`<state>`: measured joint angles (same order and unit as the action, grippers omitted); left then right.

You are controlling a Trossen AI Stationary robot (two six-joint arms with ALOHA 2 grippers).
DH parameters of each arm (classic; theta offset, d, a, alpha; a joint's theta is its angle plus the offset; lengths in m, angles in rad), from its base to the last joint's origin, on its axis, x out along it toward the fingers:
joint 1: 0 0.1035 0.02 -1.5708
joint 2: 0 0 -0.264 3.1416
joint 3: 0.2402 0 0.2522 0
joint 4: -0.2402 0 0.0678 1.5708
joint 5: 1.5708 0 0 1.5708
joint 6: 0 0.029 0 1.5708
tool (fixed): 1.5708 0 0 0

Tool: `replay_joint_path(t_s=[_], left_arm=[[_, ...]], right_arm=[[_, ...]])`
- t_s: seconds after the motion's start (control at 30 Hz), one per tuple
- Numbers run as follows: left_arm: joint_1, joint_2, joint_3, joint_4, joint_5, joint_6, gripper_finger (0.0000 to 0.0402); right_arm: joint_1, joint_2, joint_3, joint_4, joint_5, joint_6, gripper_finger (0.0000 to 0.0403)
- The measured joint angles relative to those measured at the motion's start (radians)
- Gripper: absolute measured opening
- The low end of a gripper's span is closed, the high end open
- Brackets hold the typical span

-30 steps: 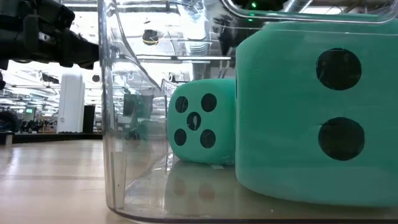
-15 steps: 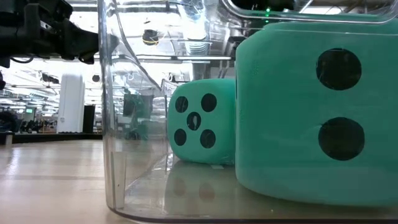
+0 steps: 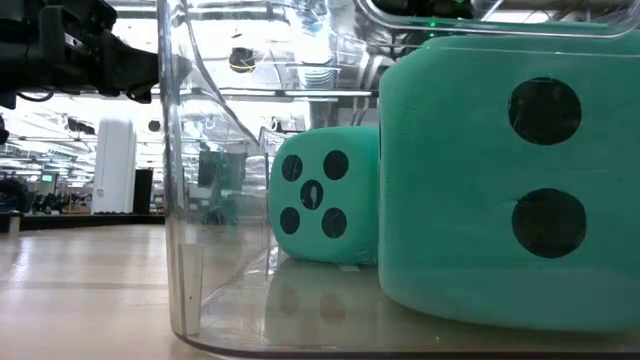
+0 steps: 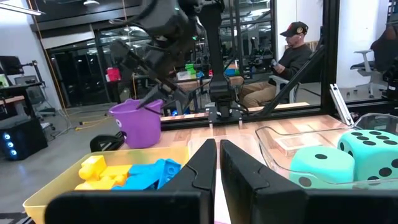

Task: Pick & Place Toys
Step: Put the green game piece into the yellow bin

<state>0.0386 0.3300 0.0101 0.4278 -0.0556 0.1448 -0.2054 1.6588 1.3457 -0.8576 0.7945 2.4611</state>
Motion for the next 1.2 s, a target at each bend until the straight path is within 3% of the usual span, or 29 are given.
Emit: replay_joint_path(t_s=[0.17, 0.37, 0.57, 0.83, 1.0, 1.2], left_arm=[[0.0, 0.0, 0.0, 0.0, 0.0, 0.0, 0.0017], [0.0, 0.0, 0.0, 0.0, 0.0, 0.0, 0.0017], [0.0, 0.0, 0.0, -0.001, 0.0, 0.0, 0.0017], [0.0, 0.0, 0.0, 0.0, 0.0, 0.0, 0.0017], [0.0, 0.0, 0.0, 0.0, 0.0, 0.0, 0.0017], [0.0, 0.0, 0.0, -0.001, 0.0, 0.0, 0.0017]], right_arm=[[-0.048, -0.002, 0.002, 0.052, -0.024, 0.008, 0.0214], [-0.096, 0.039, 0.1, -0.028, -0.158, -0.004, 0.0214], [-0.212, 0.204, 0.338, -0.45, -0.498, -0.049, 0.0214], [-0.262, 0.407, 0.565, -0.56, -0.528, -0.309, 0.0214], [-0.294, 0.424, 0.593, -0.68, -0.564, -0.315, 0.0214], [-0.312, 0.422, 0.587, -0.706, -0.577, -0.316, 0.0214]])
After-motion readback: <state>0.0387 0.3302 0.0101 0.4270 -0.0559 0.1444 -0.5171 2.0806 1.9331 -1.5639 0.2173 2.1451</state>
